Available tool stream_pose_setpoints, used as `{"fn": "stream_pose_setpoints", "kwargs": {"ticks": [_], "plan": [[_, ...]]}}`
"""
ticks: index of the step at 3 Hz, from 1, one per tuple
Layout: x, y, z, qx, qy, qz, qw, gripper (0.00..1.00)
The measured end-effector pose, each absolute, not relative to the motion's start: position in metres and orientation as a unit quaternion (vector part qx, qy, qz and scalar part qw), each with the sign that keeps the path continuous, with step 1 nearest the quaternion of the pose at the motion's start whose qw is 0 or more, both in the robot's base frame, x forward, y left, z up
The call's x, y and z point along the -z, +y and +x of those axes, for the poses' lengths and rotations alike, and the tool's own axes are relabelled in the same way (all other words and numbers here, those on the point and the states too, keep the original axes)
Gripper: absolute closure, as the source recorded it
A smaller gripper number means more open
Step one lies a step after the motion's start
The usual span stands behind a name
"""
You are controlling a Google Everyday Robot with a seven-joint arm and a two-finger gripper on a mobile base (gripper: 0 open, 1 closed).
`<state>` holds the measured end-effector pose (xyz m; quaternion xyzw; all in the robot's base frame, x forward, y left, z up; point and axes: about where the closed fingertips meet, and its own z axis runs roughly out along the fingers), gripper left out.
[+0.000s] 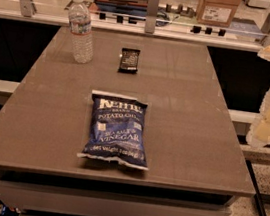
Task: Knock water bottle over
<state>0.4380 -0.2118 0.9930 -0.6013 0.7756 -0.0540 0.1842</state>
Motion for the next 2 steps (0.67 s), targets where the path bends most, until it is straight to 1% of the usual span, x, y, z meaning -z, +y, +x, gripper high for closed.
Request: {"fn": "stream_pose_setpoints", "kwargs": {"ticks": [1,2], "plan": [[-0.993,-0.212,0.438,0.054,0.776,-0.601,0.184,0.0],[-0.997,-0.199,0.445,0.027,0.773,-0.59,0.233,0.0]]}}
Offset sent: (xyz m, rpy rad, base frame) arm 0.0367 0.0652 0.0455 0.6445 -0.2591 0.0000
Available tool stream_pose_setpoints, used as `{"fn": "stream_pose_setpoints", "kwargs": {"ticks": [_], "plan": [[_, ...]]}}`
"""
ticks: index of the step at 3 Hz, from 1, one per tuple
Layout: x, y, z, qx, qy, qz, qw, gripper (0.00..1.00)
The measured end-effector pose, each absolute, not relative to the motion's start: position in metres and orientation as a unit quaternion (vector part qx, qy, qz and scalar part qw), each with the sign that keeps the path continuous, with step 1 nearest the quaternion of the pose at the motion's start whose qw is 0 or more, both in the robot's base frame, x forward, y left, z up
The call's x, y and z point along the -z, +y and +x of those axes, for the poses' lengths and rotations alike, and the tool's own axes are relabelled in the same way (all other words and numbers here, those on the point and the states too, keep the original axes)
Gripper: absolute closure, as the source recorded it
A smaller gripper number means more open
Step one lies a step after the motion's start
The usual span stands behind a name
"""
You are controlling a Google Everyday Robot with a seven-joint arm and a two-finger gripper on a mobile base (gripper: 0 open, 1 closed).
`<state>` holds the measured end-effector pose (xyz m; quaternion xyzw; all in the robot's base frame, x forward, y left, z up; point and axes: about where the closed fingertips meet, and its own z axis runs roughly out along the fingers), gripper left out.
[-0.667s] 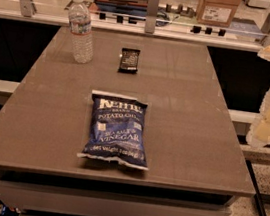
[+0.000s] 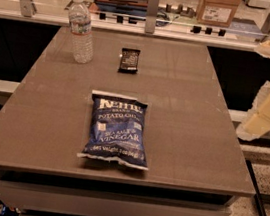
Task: Knock water bottle over
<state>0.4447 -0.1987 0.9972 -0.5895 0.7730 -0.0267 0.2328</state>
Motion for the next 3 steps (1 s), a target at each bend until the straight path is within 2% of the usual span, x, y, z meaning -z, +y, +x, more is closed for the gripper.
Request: {"fn": "stream_pose_setpoints", "kwargs": {"ticks": [2,3], "plan": [[-1.02,-0.164,0.48,-0.065,0.748,-0.509,0.421,0.0],[-1.041,-0.126,0.498,-0.125,0.724,-0.467,0.493,0.0]]}}
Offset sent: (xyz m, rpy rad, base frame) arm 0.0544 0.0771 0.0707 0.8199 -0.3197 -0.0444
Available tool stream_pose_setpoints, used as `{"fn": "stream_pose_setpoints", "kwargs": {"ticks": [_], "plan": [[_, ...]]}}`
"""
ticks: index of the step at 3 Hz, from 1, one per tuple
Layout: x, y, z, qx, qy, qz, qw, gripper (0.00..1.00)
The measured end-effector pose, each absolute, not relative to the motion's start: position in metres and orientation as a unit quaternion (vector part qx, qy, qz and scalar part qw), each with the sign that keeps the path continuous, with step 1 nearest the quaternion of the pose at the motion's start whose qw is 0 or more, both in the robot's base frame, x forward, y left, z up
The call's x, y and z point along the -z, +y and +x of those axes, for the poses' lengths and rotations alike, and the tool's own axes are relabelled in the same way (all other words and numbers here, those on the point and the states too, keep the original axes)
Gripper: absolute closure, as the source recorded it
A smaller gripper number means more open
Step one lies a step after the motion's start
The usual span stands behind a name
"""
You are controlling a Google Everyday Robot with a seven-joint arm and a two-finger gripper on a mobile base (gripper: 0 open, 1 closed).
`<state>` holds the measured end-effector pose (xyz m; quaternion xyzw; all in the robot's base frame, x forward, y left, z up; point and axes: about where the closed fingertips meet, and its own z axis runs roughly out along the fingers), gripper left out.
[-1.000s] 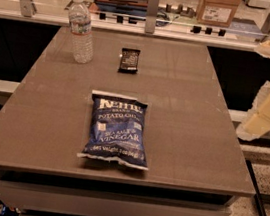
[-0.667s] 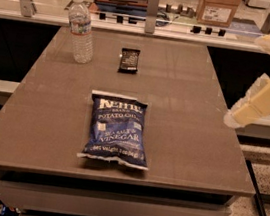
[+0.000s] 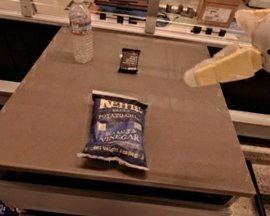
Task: Knock water bottle over
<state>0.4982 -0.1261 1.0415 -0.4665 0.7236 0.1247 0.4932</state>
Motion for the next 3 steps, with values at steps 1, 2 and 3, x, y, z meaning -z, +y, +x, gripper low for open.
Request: {"fn": "stream_pose_setpoints", "kwargs": {"ticks": [1,2,3], "plan": [[-1.061,-0.089,0.511,-0.168,0.702,-0.445,0.53,0.0],[-1.061,-0.088,0.511,-0.168,0.702,-0.445,0.53,0.0],[-1.065,-0.082,0.526,-0.171,0.698,-0.432,0.545,0.0]]}}
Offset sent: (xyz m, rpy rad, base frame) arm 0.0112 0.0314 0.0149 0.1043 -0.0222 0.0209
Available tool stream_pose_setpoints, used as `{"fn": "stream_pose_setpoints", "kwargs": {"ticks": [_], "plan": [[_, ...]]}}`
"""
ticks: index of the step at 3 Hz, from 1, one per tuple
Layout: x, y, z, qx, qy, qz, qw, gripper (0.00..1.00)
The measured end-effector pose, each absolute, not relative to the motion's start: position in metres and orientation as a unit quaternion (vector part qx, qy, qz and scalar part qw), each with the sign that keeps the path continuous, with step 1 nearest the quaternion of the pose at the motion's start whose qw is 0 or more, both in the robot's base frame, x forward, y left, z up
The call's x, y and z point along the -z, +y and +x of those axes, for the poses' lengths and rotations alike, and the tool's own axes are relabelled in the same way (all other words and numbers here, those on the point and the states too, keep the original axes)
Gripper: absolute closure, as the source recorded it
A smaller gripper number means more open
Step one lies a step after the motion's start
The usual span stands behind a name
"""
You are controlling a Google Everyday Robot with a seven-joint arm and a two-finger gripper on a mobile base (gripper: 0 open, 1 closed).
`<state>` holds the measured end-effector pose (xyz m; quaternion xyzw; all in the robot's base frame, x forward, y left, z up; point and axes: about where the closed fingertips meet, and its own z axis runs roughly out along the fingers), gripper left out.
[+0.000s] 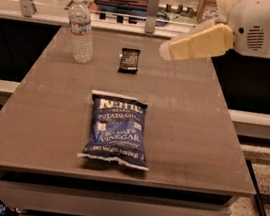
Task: Knock water bottle over
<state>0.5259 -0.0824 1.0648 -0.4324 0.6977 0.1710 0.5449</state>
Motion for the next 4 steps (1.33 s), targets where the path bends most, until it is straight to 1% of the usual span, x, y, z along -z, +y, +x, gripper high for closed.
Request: {"fn": "stream_pose_setpoints", "kwargs": {"ticks": [1,2,4], "plan": [[-1.068,-0.058,0.557,-0.185,0.684,-0.423,0.565,0.0],[-1.065,-0.023,0.587,-0.208,0.67,-0.418,0.577,0.0],[-1.04,0.06,0.639,-0.263,0.652,-0.369,0.607,0.0]]}}
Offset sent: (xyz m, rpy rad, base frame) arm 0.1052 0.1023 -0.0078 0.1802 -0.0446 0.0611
